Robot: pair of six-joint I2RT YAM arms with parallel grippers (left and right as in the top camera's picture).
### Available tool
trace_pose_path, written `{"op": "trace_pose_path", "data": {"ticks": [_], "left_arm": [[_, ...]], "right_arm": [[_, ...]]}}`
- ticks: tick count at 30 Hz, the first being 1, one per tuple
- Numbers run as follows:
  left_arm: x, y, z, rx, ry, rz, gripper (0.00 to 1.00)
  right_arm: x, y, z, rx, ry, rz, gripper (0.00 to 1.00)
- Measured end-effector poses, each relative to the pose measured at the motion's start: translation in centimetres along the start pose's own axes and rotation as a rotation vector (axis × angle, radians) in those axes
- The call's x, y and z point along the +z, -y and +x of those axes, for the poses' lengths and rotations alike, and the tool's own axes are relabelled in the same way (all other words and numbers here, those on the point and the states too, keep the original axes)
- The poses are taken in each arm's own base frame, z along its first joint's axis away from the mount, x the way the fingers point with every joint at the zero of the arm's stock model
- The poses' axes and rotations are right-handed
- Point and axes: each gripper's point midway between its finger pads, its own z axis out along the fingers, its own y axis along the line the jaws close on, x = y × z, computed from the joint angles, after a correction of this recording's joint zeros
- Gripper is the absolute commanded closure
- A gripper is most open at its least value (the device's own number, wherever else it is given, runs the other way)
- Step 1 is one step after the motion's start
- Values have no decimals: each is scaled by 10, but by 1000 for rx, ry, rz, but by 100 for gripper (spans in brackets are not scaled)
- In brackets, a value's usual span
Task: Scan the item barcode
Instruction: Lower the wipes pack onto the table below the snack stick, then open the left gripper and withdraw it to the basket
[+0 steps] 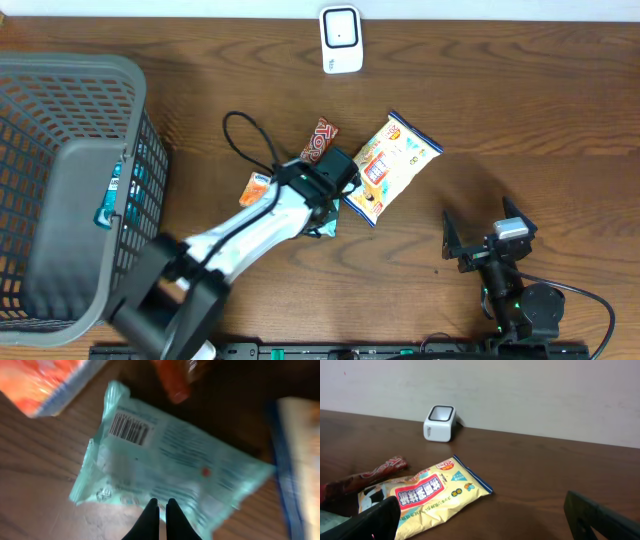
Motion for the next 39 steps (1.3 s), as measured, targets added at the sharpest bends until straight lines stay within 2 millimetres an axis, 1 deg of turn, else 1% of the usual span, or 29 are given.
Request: {"op": "trace_pose_path", "data": {"ticks": [3, 8, 10, 13, 14, 15, 16, 17, 18, 19, 20, 22, 23, 25, 27, 29, 30, 31, 33, 35, 38, 39], "left_arm": [[16, -6, 5, 1, -25, -51, 92], [17, -10, 5, -2, -28, -78, 93], [16, -21, 4, -6, -23, -128, 93], [10, -54, 5, -4, -18, -266, 92], [6, -62, 3, -2, -12, -302, 87], [1, -66, 1, 4, -3, -319, 70], [-6, -67, -3, 14, 11, -323, 46], [-16, -62, -10, 19, 38, -301, 29], [-26, -54, -17, 26, 64, -263, 17], [-41, -44, -26, 37, 101, -210, 6], [-63, -30, -38, 53, 147, -136, 2], [-108, -9, -57, 87, 235, -5, 1], [-132, -2, -66, 104, 281, 53, 0], [-176, 4, -80, 132, 363, 151, 2], [-214, 0, -94, 147, 439, 220, 2], [-246, -19, -114, 122, 517, 254, 2], [-256, -31, -124, 100, 548, 255, 2], [-266, -49, -136, 61, 586, 243, 2], [-279, -89, -157, -30, 654, 182, 2], [-289, -139, -175, -145, 715, 84, 2], [-300, -205, -189, -309, 774, -48, 2], [-302, -221, -191, -349, 786, -84, 2]], "right_arm": [[0, 0, 0, 0, 0, 0, 1], [0, 0, 0, 0, 0, 0, 1], [0, 0, 0, 0, 0, 0, 1], [0, 0, 0, 0, 0, 0, 1], [0, 0, 0, 0, 0, 0, 1], [0, 0, 0, 0, 0, 0, 1], [0, 0, 0, 0, 0, 0, 1], [0, 0, 0, 0, 0, 0, 1], [0, 0, 0, 0, 0, 0, 1], [0, 0, 0, 0, 0, 0, 1], [0, 0, 0, 0, 0, 0, 1], [0, 0, 0, 0, 0, 0, 1], [0, 0, 0, 0, 0, 0, 1], [0, 0, 0, 0, 0, 0, 1], [0, 0, 0, 0, 0, 0, 1], [0, 0, 0, 0, 0, 0, 1], [0, 0, 0, 0, 0, 0, 1], [0, 0, 0, 0, 0, 0, 1], [0, 0, 0, 0, 0, 0, 1], [0, 0, 0, 0, 0, 0, 1], [0, 0, 0, 0, 0, 0, 1], [0, 0, 0, 0, 0, 0, 1]]}}
